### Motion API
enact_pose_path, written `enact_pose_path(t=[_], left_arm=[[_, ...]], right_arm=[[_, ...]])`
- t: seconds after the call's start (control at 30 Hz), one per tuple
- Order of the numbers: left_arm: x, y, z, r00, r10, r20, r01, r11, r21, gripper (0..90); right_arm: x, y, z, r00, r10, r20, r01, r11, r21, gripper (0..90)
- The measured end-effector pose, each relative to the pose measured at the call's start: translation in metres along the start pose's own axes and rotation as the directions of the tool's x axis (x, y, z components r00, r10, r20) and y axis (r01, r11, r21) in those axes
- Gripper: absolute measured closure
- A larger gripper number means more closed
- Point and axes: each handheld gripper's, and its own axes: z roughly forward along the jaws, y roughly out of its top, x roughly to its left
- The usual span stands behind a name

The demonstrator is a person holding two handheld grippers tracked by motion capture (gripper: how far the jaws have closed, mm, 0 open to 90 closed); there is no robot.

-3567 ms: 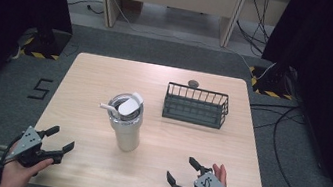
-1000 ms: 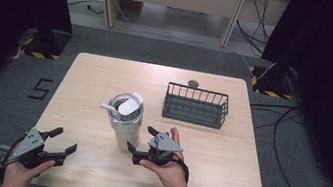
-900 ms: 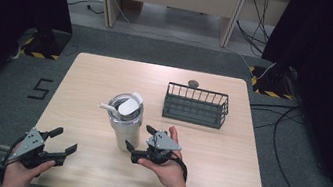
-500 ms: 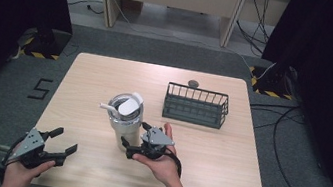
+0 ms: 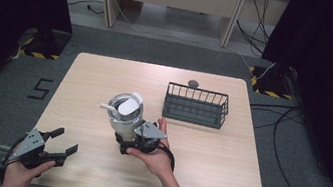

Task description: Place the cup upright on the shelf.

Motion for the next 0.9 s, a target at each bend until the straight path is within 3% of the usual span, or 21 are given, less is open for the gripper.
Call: enact_pose_path(t=[0.5,0.9], left_arm=[[0.0,0.0,0.0,1.0,-0.003,0.009,0.003,1.0,-0.001,17.7],[0.0,-0.001,0.0,0.9998,-0.011,0.016,0.011,0.9999,-0.004,18.2]], right_arm=[[-0.001,-0.002,0.012,0.9999,-0.015,-0.003,0.014,0.999,-0.045,9.8],[0.0,-0.001,0.011,0.9994,-0.033,-0.008,0.033,0.998,-0.05,10.9]])
